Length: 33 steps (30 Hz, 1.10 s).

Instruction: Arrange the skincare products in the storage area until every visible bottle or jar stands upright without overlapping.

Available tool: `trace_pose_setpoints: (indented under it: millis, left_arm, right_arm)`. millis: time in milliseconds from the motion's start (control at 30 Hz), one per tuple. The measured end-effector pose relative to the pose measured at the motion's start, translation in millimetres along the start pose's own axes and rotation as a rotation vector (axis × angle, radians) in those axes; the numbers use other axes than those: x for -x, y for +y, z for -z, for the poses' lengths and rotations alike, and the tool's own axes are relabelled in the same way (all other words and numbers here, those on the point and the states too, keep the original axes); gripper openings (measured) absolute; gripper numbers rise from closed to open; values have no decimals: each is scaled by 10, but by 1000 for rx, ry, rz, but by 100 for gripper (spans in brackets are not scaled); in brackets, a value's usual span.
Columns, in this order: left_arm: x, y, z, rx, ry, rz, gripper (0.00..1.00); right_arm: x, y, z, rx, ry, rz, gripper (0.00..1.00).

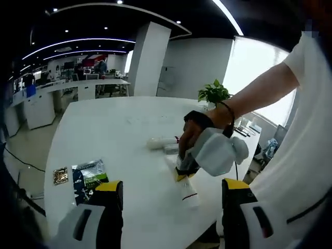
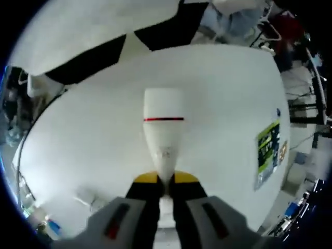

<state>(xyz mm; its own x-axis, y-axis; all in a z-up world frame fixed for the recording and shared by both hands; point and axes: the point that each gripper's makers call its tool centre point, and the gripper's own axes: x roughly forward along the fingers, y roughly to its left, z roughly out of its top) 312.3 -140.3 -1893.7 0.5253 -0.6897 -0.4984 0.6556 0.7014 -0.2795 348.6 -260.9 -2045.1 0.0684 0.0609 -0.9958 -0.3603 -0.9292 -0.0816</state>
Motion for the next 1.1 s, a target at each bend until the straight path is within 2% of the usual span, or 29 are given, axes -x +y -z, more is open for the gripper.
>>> trace_pose_setpoints:
  millis: [167, 300, 400, 633, 733, 767, 800, 833, 1000, 1100]
  left_arm:
    - [73, 24, 74, 16, 1, -19, 80]
    - [111, 36, 100, 33, -5, -30, 80]
    - [117, 37, 122, 36, 0, -35, 80]
    - [114, 19, 121, 36, -1, -32, 80]
    - [101, 4, 124, 33, 2, -27, 80]
    - [99, 2, 125, 33, 3, -27, 80]
    - [98, 1, 126, 32, 3, -26, 80]
    - [94, -4, 128, 32, 5, -24, 80]
    - [73, -15, 126, 30, 8, -18, 80]
    - [33, -29, 109, 23, 13, -9, 80]
  right_arm:
    - [-65, 7, -18, 88, 11, -13, 5]
    - [-55, -50, -5, 110, 11, -2, 5]
    - [-64, -65, 3, 187, 19, -11, 6]
    - [-75, -61, 21, 225, 38, -11, 9]
    - [-84, -72, 70, 212, 65, 3, 17]
    - [-81, -50, 113, 152, 83, -2, 19]
    - [-95, -59, 100, 159, 75, -4, 21]
    - [-99, -94, 97, 148, 64, 24, 23]
    - [-83, -83, 120, 109, 59, 31, 31]
    - [-67, -44, 179, 58, 61, 43, 36]
